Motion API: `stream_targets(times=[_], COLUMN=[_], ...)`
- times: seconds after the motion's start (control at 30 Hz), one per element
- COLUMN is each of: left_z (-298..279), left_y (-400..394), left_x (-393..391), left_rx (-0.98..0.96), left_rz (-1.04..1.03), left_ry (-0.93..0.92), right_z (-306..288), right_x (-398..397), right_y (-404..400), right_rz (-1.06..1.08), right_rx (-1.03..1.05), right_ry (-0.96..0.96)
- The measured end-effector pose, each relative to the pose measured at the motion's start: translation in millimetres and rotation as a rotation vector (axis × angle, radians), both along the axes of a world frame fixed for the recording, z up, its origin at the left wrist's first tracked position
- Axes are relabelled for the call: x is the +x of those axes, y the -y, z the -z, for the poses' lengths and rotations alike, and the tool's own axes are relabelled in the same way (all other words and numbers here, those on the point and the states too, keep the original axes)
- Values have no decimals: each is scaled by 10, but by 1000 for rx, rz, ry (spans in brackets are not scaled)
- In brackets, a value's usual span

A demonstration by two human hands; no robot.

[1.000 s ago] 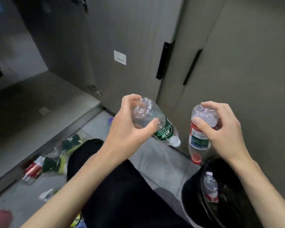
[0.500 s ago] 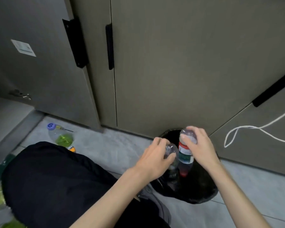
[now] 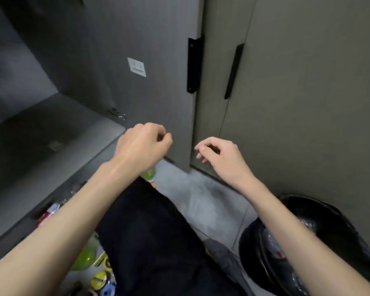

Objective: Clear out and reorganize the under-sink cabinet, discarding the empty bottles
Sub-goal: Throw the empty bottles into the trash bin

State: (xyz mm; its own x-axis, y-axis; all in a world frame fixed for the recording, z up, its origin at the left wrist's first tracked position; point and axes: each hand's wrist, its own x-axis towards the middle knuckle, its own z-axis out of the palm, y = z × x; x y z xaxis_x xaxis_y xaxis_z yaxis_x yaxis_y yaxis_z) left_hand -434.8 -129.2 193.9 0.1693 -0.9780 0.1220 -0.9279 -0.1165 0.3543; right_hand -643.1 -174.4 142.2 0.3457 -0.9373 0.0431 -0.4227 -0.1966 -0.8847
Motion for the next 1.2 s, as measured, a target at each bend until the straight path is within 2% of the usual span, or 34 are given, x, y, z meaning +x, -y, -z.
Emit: stream_targets(times=[0.17, 0.3, 0.4, 0.5, 0.6, 0.7, 0.83, 0.93, 1.1, 1.2], left_z=[-136, 83, 449, 898, 1330, 1684, 2079, 2338, 2674, 2838], left_y=[-504, -1108, -1472, -1769, -1977, -2193, -2234, -2161, -1980, -1914], left_x=[1358, 2222, 2582, 2661, 2550, 2557, 2685, 2796, 3012, 3202], left_rx=[24, 140, 277, 450, 598, 754, 824, 794, 638, 589], left_rz=[-270, -513, -675, -718, -694, -639, -603, -596, -657, -675], left_ry=[-80, -164, -223, -220, -167, -48, -47, -74, -112, -133], right_z=[-364, -459, -207, 338, 958, 1505, 1958, 2208, 2617, 2734], right_x=[1351, 2313, 2861, 3245, 3238, 3083, 2950, 2962, 2903, 2760], right_y=[-25, -251, -407, -528, -523, -472, -368, -339, -557, -656], right_rz=[-338, -592, -725, -844, -861, -779, -771, -876, -1087, -1108], right_rx=[-83, -91, -70, -57, 13, 108, 98, 62, -131, -264], right_ry=[77, 85, -44, -307, -567, -693, -857, -868, -827, -783])
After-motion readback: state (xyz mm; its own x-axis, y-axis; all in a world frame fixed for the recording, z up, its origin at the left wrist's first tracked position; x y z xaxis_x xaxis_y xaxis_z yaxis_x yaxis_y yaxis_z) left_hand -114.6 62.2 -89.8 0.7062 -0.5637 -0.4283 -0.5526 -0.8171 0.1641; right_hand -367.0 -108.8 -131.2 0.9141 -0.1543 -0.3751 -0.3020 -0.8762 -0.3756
